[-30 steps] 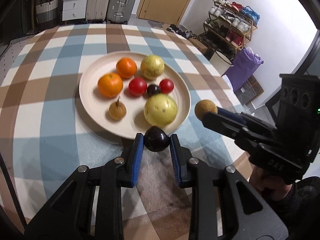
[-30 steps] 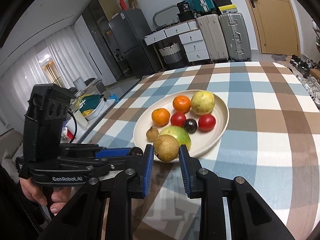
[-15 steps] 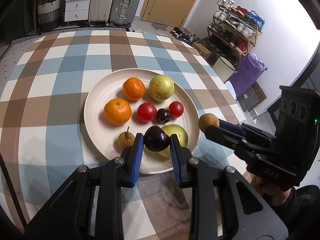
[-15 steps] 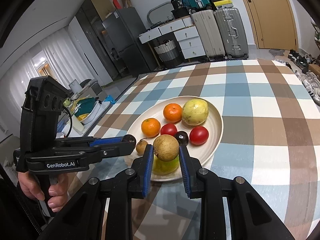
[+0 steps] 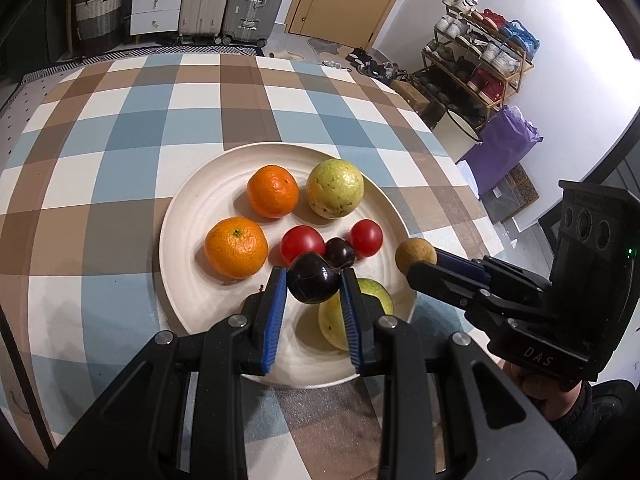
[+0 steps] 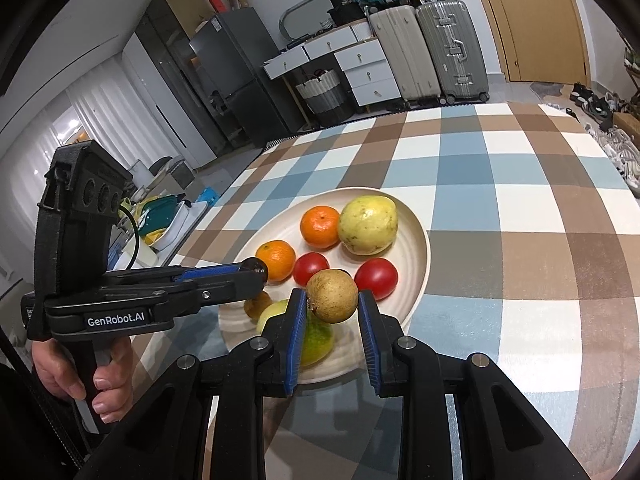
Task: Organize fruits
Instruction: 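Lower the plum onto the plate with the left gripper while the right gripper places the kiwi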
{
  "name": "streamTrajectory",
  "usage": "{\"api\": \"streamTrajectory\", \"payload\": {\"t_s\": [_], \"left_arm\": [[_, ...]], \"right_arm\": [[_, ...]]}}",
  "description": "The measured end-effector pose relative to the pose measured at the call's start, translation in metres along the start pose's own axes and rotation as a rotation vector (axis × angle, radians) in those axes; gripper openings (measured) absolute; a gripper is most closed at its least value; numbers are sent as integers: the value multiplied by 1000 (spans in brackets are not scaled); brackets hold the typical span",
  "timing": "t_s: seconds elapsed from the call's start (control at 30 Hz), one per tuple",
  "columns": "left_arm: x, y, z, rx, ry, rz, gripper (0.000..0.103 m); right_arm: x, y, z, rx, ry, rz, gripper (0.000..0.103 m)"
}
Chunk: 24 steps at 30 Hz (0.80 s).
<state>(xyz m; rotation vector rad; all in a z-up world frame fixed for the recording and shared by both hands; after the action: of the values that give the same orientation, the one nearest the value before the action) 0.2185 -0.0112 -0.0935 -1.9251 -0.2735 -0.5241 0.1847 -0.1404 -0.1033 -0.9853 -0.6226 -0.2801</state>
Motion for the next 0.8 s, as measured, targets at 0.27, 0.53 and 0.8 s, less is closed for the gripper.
{"api": "streamTrajectory", "payload": {"t_s": [0.27, 0.53, 0.8], "left_arm": [[3, 5, 3, -7, -18, 4, 24], [0, -2, 2, 2, -21, -3, 24], [-6, -20, -4, 27, -5, -41, 24]], "right_arm": [[0, 7, -1, 6, 7, 10, 27], [1, 1, 3, 9, -7, -18, 40], [2, -17, 4, 0, -1, -83, 40]]}}
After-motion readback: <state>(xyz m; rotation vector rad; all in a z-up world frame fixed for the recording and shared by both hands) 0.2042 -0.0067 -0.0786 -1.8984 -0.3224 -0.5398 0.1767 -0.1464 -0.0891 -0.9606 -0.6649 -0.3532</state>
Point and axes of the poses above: each gripper's, at about its wrist camera, not at the fingertips, and y roughly the way its jaws point, z to its left, x to its top, the point moved 4 cm from there along y, roughly the way its jaws point, and after that the axes turned 3 degrees about z, right-handed, at the moved point
